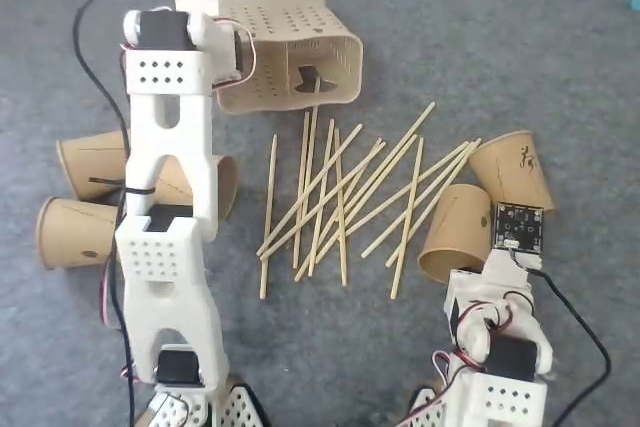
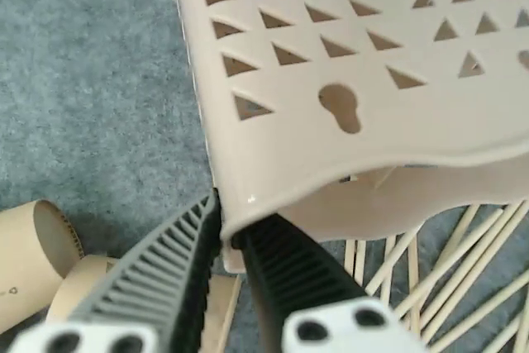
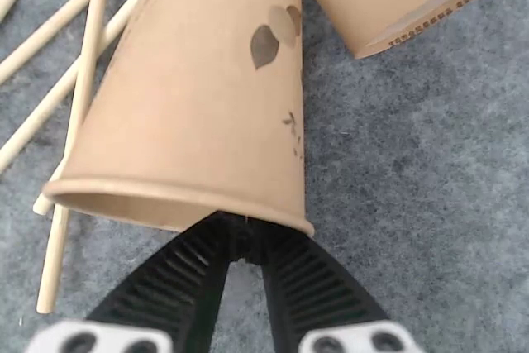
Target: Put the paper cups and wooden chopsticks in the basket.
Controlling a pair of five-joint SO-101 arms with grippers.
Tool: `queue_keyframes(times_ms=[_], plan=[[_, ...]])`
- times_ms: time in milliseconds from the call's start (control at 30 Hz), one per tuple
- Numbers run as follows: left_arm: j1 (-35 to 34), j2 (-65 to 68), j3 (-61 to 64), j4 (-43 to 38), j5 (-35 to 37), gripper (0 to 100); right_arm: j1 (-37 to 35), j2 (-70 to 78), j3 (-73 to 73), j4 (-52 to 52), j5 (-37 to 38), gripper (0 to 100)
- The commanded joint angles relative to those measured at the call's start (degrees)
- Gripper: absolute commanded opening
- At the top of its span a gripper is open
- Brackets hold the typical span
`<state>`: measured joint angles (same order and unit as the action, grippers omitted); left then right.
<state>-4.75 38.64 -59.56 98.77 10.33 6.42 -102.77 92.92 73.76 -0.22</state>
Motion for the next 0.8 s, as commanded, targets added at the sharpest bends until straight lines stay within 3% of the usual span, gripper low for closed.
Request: queue_keyframes(times_ms=[0, 133, 367, 767], plan=[[-0.44, -5.10, 1.36, 1.93, -0.97, 1, -0.31, 0.04, -2.02, 0.04, 0.70, 1.7], [-0.62, -5.71, 2.33, 2.29, -0.97, 1, -0.40, 0.04, -2.02, 0.04, 0.70, 1.7], [-1.05, -16.79, 17.71, 2.02, -0.97, 1, -0.40, 0.04, -2.02, 0.04, 0.70, 1.7], [-3.52, -25.14, 18.51, 1.32, -0.18, 1, -0.22, 0.04, -2.02, 0.04, 0.70, 1.7]])
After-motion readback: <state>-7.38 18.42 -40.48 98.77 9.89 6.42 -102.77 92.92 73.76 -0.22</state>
